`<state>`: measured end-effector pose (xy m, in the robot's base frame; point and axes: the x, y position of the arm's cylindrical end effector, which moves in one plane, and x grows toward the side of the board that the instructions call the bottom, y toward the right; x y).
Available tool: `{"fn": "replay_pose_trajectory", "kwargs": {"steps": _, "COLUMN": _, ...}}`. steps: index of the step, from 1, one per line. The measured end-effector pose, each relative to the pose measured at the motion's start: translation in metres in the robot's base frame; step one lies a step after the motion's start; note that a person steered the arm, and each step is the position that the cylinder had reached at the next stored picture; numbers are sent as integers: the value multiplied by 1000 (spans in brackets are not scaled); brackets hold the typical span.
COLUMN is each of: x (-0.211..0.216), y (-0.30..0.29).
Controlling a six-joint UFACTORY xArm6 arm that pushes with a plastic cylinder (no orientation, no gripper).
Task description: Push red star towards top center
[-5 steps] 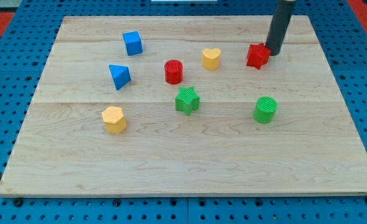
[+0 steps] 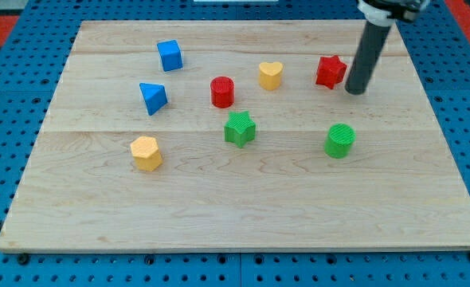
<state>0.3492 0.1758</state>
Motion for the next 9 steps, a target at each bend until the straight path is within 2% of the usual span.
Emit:
{"fn": "replay_pose_trajectory", "kwargs": {"steps": 1, "x": -32, "y": -21}}
{"fn": "replay_pose_trajectory", "kwargs": {"steps": 2, "x": -44, "y": -22}}
{"fn": "replay_pose_trajectory", "kwargs": {"steps": 3, "x": -7, "y": -19}}
{"fn": "replay_pose_trajectory", "kwargs": {"steps": 4, "x": 0, "y": -53}}
{"fn": "replay_pose_trajectory", "kwargs": {"steps": 5, "x": -23, "y": -87}}
{"fn": "replay_pose_trajectory", "kwargs": {"steps": 6, "x": -48, "y": -93}}
{"fn": "replay_pose_trajectory", "kwargs": {"steps": 7, "x": -50, "y": -47}}
{"fn": "replay_pose_trajectory", "kwargs": {"steps": 8, "x": -58, "y": -46}}
{"fn": "replay_pose_trajectory", "kwargs": {"steps": 9, "x": -48, "y": -40}}
